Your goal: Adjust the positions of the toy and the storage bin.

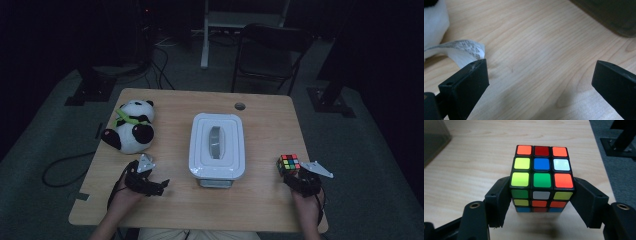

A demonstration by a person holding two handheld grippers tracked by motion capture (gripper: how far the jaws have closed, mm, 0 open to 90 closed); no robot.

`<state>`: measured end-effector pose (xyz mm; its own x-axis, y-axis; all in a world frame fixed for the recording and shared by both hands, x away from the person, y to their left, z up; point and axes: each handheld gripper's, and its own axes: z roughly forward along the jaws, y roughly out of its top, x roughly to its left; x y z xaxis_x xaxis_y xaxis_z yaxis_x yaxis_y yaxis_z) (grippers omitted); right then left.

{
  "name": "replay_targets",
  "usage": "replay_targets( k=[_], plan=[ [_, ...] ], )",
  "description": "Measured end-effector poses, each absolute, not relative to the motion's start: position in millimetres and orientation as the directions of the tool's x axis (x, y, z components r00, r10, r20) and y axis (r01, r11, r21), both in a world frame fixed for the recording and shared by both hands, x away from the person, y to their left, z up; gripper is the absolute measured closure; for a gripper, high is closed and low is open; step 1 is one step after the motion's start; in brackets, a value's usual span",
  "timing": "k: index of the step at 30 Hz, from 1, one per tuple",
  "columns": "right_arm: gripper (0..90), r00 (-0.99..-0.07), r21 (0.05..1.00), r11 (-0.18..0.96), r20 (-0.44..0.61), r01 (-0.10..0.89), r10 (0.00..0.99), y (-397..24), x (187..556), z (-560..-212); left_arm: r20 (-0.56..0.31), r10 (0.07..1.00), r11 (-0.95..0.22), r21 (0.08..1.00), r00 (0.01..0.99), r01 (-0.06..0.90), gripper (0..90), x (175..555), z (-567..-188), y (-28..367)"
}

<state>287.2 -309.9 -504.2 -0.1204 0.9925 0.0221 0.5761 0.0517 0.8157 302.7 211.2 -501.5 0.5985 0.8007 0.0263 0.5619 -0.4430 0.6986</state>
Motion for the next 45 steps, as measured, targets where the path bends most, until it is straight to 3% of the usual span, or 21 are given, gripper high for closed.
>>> replay_targets(
  k=[8,13,18,22,28,32,38,45],
  plan=[
    [33.0,-0.123,0.829,0.058,0.014,0.557,0.992,-317,273,-504,0.025,0.793,-0.455,0.690,0.609,0.564,1.5,299,-506,216],
    [25.0,-0.126,0.859,0.072,-0.009,0.507,0.992,-315,271,-495,0.013,0.794,-0.446,0.691,0.607,0.569,1.6,299,-506,218],
    [22.3,-0.216,0.895,0.107,-0.012,0.432,0.976,-306,266,-487,0.010,0.780,-0.452,0.700,0.625,0.553,1.5,299,-505,219],
    [10.8,-0.335,0.895,0.145,0.006,0.423,0.942,-293,268,-491,0.006,0.778,-0.447,0.708,0.628,0.547,1.5,298,-501,221],
    [13.3,-0.520,0.881,0.238,0.012,0.410,0.854,-273,274,-503,0.005,0.786,-0.437,0.711,0.618,0.551,1.6,297,-497,228],
    [13.9,-0.597,0.857,0.296,0.017,0.422,0.802,-262,284,-518,-0.005,0.789,-0.433,0.705,0.614,0.562,1.6,296,-493,235],
    [14.0,-0.621,0.820,0.341,0.022,0.459,0.783,-258,288,-524,0.067,0.812,-0.451,0.702,0.580,0.550,1.5,288,-478,253],
    [14.6,-0.621,0.797,0.342,0.053,0.498,0.782,-257,291,-525,0.060,0.878,-0.338,0.780,0.475,0.527,1.6,297,-447,288]
  ],
)
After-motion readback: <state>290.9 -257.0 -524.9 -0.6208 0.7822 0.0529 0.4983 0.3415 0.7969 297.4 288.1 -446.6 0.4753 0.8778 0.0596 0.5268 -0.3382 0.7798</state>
